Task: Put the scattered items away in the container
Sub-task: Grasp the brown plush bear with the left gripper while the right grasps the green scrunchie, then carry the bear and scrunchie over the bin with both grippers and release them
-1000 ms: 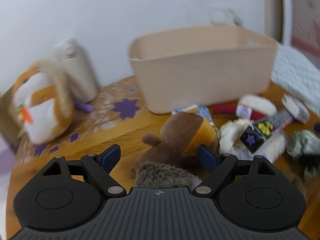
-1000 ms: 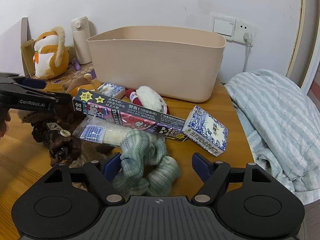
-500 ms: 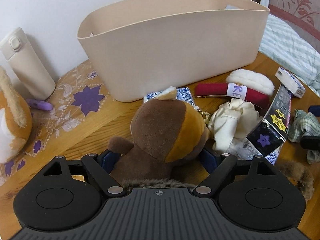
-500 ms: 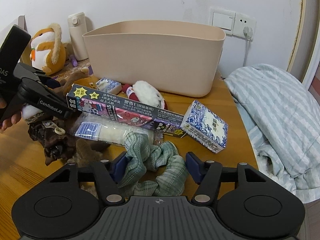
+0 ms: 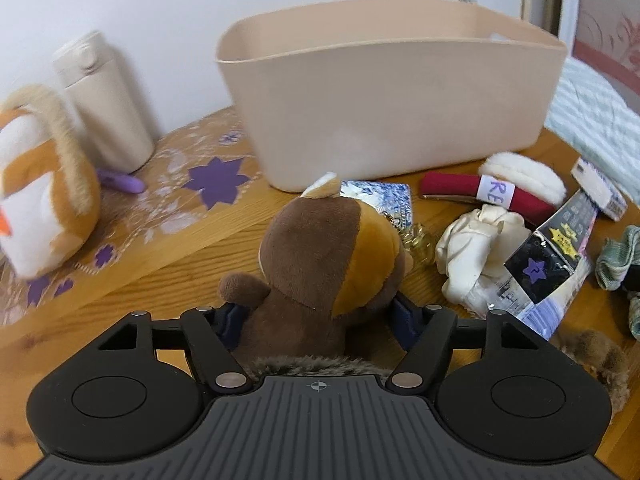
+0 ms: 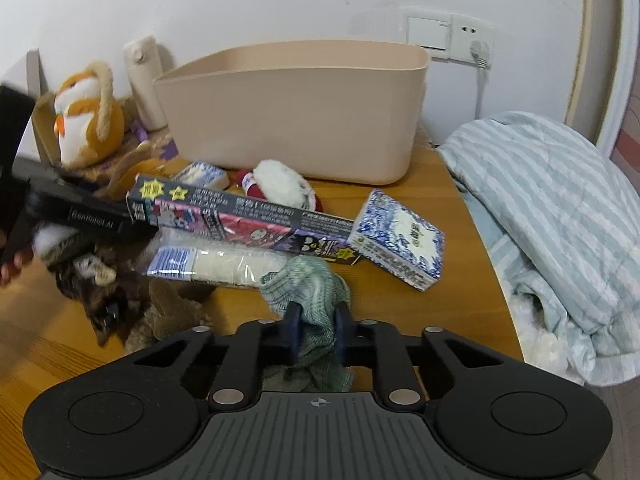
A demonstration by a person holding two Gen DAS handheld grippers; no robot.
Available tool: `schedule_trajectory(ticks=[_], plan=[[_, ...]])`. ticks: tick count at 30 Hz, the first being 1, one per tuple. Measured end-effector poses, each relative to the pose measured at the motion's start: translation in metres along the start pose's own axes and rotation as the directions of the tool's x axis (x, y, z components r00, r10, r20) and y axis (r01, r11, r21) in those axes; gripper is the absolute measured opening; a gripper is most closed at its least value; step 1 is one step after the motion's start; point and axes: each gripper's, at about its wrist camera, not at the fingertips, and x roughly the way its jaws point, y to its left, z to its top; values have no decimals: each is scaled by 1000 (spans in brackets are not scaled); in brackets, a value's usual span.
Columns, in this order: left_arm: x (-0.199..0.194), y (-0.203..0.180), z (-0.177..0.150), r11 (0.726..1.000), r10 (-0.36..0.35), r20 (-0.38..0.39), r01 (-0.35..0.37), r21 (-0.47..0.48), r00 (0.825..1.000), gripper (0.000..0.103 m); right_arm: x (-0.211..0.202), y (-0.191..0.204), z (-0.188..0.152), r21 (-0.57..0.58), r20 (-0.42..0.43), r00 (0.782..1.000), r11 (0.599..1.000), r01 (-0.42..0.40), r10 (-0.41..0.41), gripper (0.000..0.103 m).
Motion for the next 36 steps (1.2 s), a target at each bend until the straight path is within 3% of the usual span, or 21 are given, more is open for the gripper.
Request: schedule_trajectory(ticks=[5,12,25,36], plan=[[-21,10,-7,997,24,47,-20,-80,999,70,-11,-3,-1,28,27,1000,1000,-3,2,9],[-59,17,-9,994,33,130,-19,-111,991,70,-35,4,4,18,80,997,1000,-19,17,9],[-133,3,-1,997,30,301,-6,-79,953,71,-83,19,31,-67,195,981,998,12,1,10],[-148,-6,39,993,58,393,-12,-118,918,71,-99,12,80,-61,294,955,996,60,-40,10]])
